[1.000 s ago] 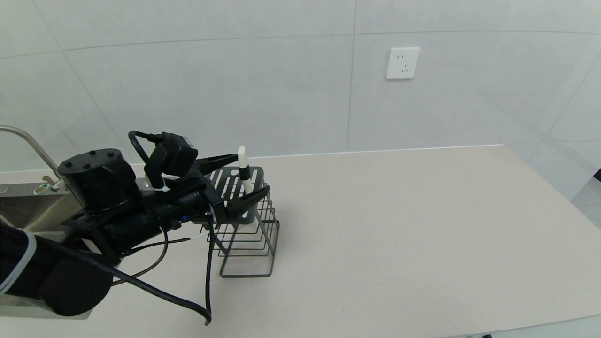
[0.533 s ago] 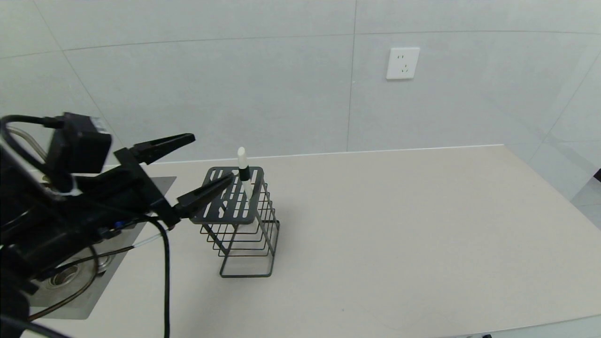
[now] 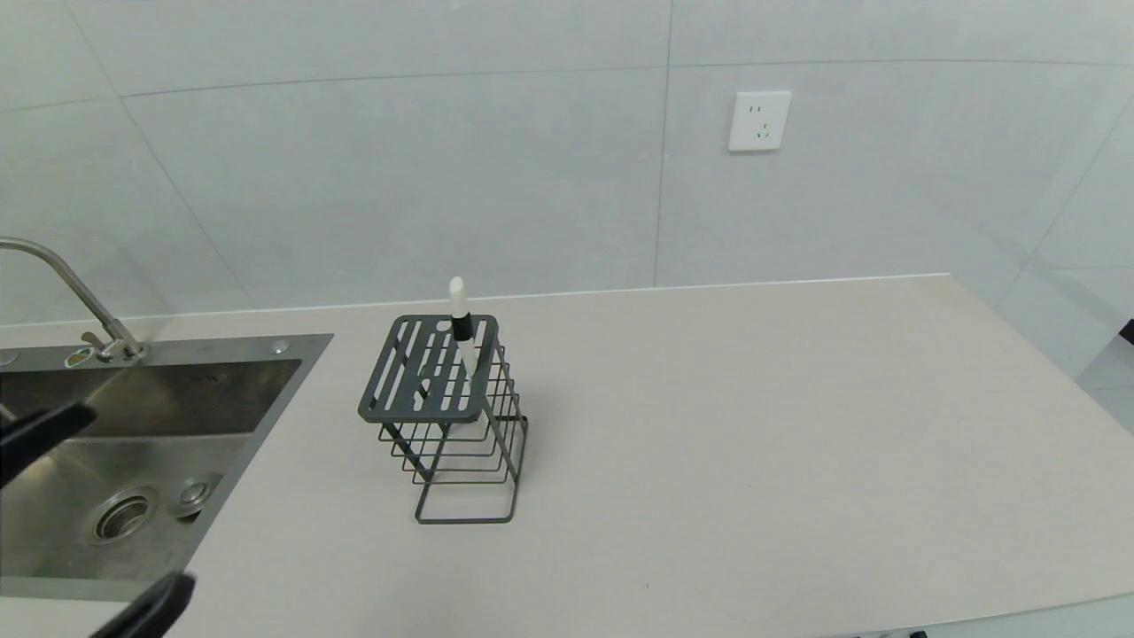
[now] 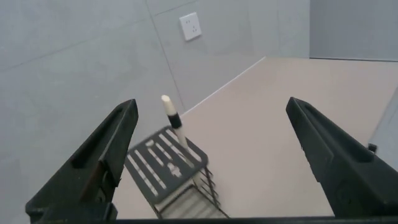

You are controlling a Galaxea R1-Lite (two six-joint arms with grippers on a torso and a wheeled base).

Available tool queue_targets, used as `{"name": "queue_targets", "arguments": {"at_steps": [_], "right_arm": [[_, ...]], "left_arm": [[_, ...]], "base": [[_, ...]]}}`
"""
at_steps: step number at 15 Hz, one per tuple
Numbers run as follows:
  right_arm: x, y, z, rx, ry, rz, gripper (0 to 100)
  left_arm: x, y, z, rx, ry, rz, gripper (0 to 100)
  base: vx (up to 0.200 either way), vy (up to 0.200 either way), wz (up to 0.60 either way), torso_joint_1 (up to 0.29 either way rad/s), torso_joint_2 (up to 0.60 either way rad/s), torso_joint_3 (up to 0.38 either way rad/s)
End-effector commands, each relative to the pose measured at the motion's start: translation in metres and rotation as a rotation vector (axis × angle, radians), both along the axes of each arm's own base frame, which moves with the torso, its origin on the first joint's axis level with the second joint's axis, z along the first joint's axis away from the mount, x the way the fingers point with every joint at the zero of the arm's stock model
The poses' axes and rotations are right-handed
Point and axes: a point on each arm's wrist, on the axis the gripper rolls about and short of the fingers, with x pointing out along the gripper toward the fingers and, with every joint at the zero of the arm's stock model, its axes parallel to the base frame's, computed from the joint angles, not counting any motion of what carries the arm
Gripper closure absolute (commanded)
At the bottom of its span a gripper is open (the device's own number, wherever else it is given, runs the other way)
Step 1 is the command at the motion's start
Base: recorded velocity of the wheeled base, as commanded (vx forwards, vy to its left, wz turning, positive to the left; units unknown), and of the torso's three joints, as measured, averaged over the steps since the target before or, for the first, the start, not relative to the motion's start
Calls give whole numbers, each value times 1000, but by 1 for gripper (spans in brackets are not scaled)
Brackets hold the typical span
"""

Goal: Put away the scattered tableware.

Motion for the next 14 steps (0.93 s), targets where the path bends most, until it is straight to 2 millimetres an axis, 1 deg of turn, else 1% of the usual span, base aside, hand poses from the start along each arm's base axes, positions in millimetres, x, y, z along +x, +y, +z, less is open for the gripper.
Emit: {"name": "queue_targets", "arguments": {"at_steps": [1, 2, 3, 4, 5, 6, 7, 8, 9, 10, 11, 14], "right_arm": [[0, 0, 0, -1, 1, 1, 100], [0, 0, 0, -1, 1, 1, 100], [0, 0, 0, -1, 1, 1, 100], [0, 0, 0, -1, 1, 2, 100], [0, 0, 0, -1, 3, 1, 100], [0, 0, 0, -1, 3, 2, 100], [0, 0, 0, -1, 3, 2, 100], [0, 0, 0, -1, 3, 2, 100], [0, 0, 0, -1, 3, 2, 100], [0, 0, 0, -1, 3, 2, 100], [0, 0, 0, -4, 3, 7, 100], [0, 0, 0, -4, 3, 5, 100]], "left_arm": [[-75, 9, -53, -55, 12, 49, 0], [-80, 10, -64, -47, 48, 61, 0], [-76, 10, -69, -44, 75, 116, 0], [-72, 11, -80, -60, 120, 183, 0], [-72, 11, -92, -71, 216, 307, 0], [-76, 12, -110, -73, 319, 407, 0], [-77, 14, -107, -93, 331, 496, 0], [-75, 16, -110, -113, 308, 594, 0], [-75, 18, -110, -128, 298, 651, 0], [-75, 19, -114, -147, 340, 722, 0], [-75, 19, -113, -191, 348, 725, 0], [-75, 19, -113, -188, 347, 726, 0]], "base": [[0, 0, 0, 0, 0, 0], [0, 0, 0, 0, 0, 0], [0, 0, 0, 0, 0, 0], [0, 0, 0, 0, 0, 0], [0, 0, 0, 0, 0, 0], [0, 0, 0, 0, 0, 0], [0, 0, 0, 0, 0, 0], [0, 0, 0, 0, 0, 0], [0, 0, 0, 0, 0, 0], [0, 0, 0, 0, 0, 0], [0, 0, 0, 0, 0, 0], [0, 0, 0, 0, 0, 0]]}}
